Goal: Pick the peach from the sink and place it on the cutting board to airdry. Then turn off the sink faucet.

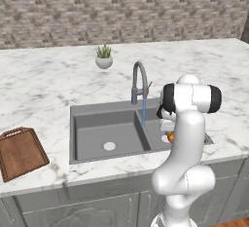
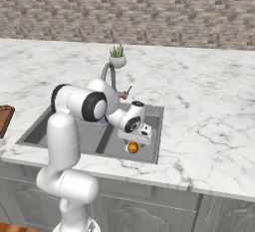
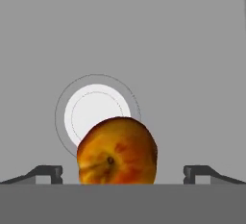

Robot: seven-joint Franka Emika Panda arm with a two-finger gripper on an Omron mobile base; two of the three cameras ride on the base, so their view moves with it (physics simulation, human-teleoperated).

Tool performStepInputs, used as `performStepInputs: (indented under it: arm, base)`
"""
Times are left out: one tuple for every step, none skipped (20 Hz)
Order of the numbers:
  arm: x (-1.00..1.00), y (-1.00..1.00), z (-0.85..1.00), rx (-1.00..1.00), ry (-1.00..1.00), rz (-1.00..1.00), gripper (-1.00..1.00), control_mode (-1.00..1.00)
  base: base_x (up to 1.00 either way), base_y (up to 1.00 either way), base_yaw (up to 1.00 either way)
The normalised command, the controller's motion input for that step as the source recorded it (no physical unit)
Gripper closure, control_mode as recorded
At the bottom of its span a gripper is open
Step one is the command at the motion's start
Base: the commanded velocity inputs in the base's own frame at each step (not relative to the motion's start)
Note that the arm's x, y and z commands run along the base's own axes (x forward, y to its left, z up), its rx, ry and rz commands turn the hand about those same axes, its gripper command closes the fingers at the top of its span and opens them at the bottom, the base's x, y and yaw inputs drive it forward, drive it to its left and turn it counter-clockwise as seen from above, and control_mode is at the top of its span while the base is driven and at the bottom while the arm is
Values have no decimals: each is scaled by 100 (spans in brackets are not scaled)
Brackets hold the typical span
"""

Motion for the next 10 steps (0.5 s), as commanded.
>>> performStepInputs:
  arm:
    - [1, 0, -19, 0, 5, 0, -100, -100]
    - [2, 0, -20, 0, 5, 0, -100, -100]
    - [3, 0, -19, 0, 5, 0, -100, -100]
    - [0, 0, -19, 0, 5, 0, -100, -100]
    - [0, 0, -19, 0, 5, 0, -100, -100]
    - [1, 0, -20, 0, 5, 0, -100, -100]
    - [0, 0, -20, 0, 5, 0, -100, -100]
    - [1, 0, -20, 0, 5, 0, -100, -100]
    - [0, 0, -20, 0, 5, 0, -100, -100]
    - [1, 0, -20, 0, 5, 0, -100, -100]
  base:
    - [0, 0, 0]
    - [0, 0, 0]
    - [0, 0, 0]
    - [0, 0, 0]
    - [0, 0, 0]
    - [0, 0, 0]
    - [0, 0, 0]
    - [0, 0, 0]
    - [0, 0, 0]
    - [0, 0, 0]
